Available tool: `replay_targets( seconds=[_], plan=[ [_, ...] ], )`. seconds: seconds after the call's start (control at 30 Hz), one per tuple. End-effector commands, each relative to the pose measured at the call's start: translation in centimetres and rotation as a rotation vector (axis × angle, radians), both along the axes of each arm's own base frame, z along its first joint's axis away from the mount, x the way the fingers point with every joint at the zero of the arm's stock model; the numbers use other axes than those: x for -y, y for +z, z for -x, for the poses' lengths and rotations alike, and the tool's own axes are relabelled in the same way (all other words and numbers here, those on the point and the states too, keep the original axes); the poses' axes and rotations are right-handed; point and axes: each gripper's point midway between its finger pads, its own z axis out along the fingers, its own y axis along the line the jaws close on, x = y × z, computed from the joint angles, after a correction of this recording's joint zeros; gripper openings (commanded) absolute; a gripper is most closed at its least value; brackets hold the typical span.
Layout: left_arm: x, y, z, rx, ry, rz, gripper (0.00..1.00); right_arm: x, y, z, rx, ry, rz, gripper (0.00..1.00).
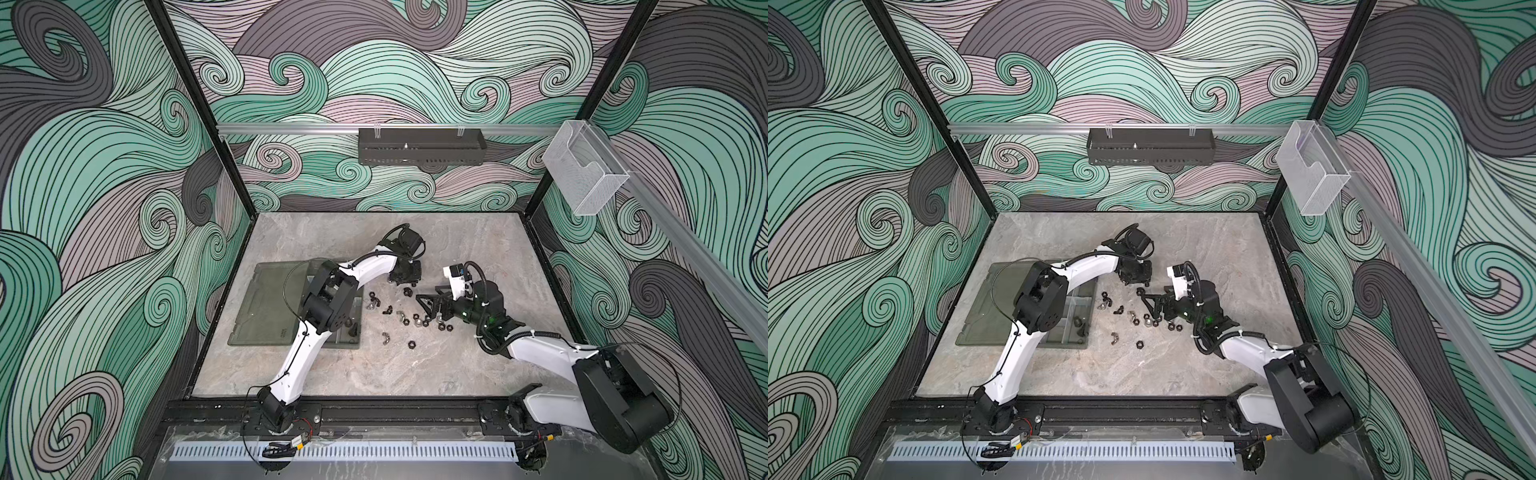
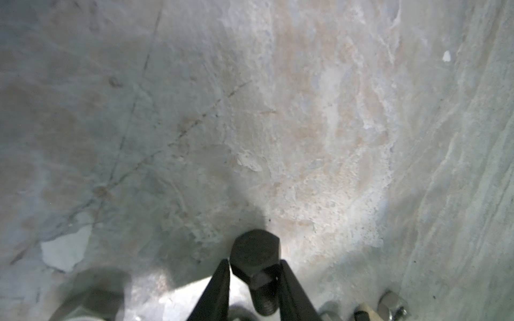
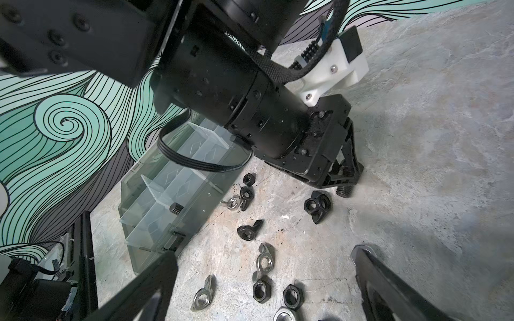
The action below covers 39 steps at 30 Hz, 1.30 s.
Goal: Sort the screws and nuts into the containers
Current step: 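Lower the left gripper and close it on another black bolt's head, then lift the black bolt off the table with the left gripper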
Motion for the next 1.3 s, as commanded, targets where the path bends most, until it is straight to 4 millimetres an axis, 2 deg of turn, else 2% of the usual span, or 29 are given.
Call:
replay_targets(
  seconds=[0.0,0.1,0.27,0.53,0.67,0.77,0.93,1.1,1.27],
  plan=[
    [-1.8,-1.5,-0.2,-0.002,-0.022,-0.118,0.32,-0.1,0.6,-0.2,0.015,0.006,-0.016,0.99],
    [-2.8,-1.9,-0.3,-0.001,-0.011,-0.183,0.28,0.0,0.4,-0.2,0.013,0.001,-0.012,0.99],
    [-3.7,-2.4,-0.1,0.011,-0.026,-0.256,0.28,-0.2,0.2,-0.3,-0.001,0.008,-0.015,0.99],
    [-3.2,-3.7,-0.2,-0.006,-0.045,-0.251,0.28,-0.3,0.6,-0.3,0.011,0.014,-0.011,0.99],
    [-2.9,-4.6,0.5,-0.055,-0.042,-0.228,0.28,-0.1,0.6,-0.3,0.016,0.006,-0.009,0.99],
    [-2.7,-4.7,0.8,-0.063,-0.049,-0.215,0.28,-0.1,0.1,-0.4,0.004,0.005,-0.003,0.99],
    [-2.7,-4.6,0.7,-0.057,-0.074,-0.221,0.3,-0.3,0.7,-0.2,0.017,0.015,-0.017,0.99],
    [-4.8,-4.5,0.3,-0.047,-0.064,-0.351,0.28,-0.2,1.2,-0.2,0.028,0.015,-0.009,0.99],
    [-6.1,-5.4,2.0,-0.104,-0.051,-0.396,0.27,0.2,0.6,-0.2,0.025,-0.005,0.004,0.99]
  ],
)
